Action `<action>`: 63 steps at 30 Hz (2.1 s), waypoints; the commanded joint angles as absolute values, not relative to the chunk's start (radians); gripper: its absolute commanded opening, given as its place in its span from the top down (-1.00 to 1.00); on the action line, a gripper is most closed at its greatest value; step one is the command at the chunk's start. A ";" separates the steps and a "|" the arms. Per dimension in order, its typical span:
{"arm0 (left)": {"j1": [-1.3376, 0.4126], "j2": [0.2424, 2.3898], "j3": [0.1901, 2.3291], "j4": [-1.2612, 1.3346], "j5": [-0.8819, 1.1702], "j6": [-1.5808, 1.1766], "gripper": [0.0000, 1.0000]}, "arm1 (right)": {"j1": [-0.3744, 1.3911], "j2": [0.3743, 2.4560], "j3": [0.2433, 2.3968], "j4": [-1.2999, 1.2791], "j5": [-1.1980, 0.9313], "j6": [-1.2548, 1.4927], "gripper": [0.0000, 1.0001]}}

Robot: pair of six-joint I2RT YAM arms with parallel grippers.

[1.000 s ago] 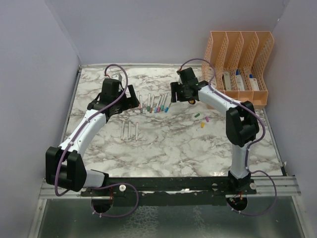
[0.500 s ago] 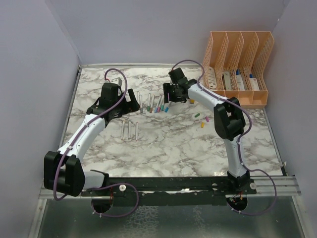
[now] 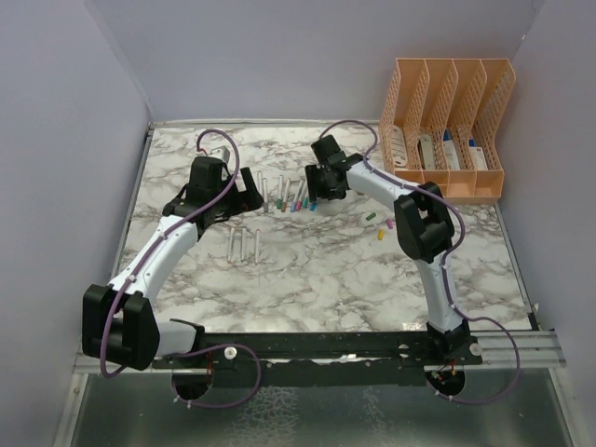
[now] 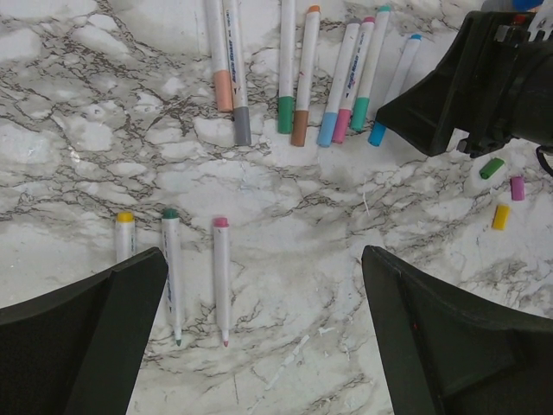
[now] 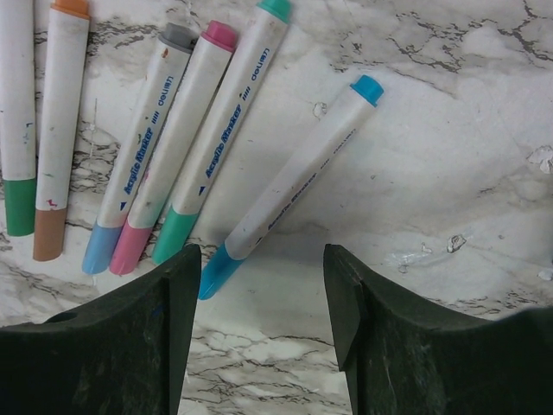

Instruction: Open the pen caps

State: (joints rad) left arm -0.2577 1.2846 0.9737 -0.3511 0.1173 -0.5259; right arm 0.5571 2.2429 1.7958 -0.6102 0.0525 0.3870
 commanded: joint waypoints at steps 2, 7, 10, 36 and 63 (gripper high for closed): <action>-0.265 1.263 0.965 -0.322 0.140 -0.535 -0.98 | 0.573 2.290 1.816 -0.633 0.118 0.364 -0.15; -0.265 1.271 0.969 -0.318 0.144 -0.541 -0.98 | 0.575 2.303 1.812 -0.657 0.148 0.360 -0.12; -0.265 1.277 0.970 -0.316 0.146 -0.546 -0.98 | 0.575 2.291 1.779 -0.670 0.180 0.362 -0.06; -0.267 1.321 0.956 -0.204 0.268 -0.633 -0.98 | 0.540 2.177 1.534 -0.514 0.094 0.397 0.97; -0.462 1.739 0.991 0.379 0.468 -1.023 -0.72 | 0.546 1.630 1.085 -0.089 -0.332 0.222 0.97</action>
State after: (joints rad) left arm -0.4438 1.6920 0.9634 0.3298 0.4725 -0.9916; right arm 0.5415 1.6814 1.1004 -0.1684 -0.1951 0.2298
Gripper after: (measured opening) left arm 0.878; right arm 0.098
